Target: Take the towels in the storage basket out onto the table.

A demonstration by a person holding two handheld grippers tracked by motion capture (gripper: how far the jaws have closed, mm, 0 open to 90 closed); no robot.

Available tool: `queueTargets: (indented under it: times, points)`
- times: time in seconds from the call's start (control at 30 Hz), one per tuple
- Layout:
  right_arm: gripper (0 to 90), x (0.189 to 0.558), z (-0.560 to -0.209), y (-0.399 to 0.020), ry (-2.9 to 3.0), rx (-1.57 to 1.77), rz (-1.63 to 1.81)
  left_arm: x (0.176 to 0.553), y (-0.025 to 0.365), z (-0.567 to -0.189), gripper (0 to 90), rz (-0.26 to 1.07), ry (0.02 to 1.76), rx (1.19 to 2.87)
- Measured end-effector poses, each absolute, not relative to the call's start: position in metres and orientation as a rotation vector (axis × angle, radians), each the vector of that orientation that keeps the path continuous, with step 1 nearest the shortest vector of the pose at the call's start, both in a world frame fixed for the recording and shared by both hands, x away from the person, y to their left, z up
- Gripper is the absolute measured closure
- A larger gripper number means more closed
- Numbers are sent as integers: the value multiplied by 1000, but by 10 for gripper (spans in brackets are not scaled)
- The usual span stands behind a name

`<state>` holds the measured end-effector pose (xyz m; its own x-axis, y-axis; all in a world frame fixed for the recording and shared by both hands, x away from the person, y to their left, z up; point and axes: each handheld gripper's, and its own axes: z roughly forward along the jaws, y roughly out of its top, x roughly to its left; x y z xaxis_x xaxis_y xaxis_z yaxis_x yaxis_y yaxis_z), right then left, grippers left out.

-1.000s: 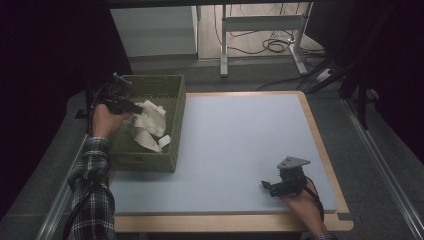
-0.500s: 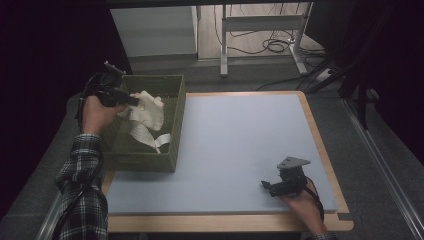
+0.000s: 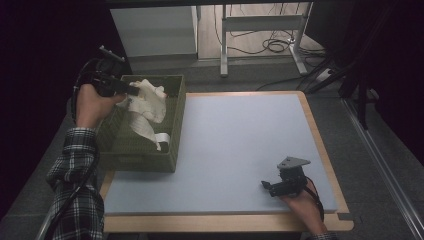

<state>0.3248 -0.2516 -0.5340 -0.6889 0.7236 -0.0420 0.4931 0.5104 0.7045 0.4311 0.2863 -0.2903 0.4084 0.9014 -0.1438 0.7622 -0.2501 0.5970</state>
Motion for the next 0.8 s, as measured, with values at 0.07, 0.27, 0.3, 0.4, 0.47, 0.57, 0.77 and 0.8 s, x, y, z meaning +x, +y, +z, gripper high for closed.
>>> queueTargets:
  times: [0.07,0.27,0.3,0.4,0.47,0.57,0.77,0.8]
  points:
    - [38,325,-534,-252,2425,1015,975,431,281,-288,824,296,1392,2077]
    - [38,325,-534,-252,2425,1016,975,435,260,-285,824,274,1336,2103]
    - [38,325,-534,-252,2425,1016,976,436,255,-285,824,270,1327,2108]
    - [38,325,-534,-252,2425,1015,976,438,244,-286,824,254,1302,2121]
    - [38,325,-534,-252,2425,1015,976,440,238,-287,823,246,1290,2128]
    - [38,325,-534,-252,2425,1015,975,443,226,-289,823,228,1268,2131]
    - [38,325,-534,-252,2426,1015,977,448,206,-289,823,210,1227,2151]
    - [38,325,-534,-252,2426,1015,977,448,203,-289,823,208,1221,2155]
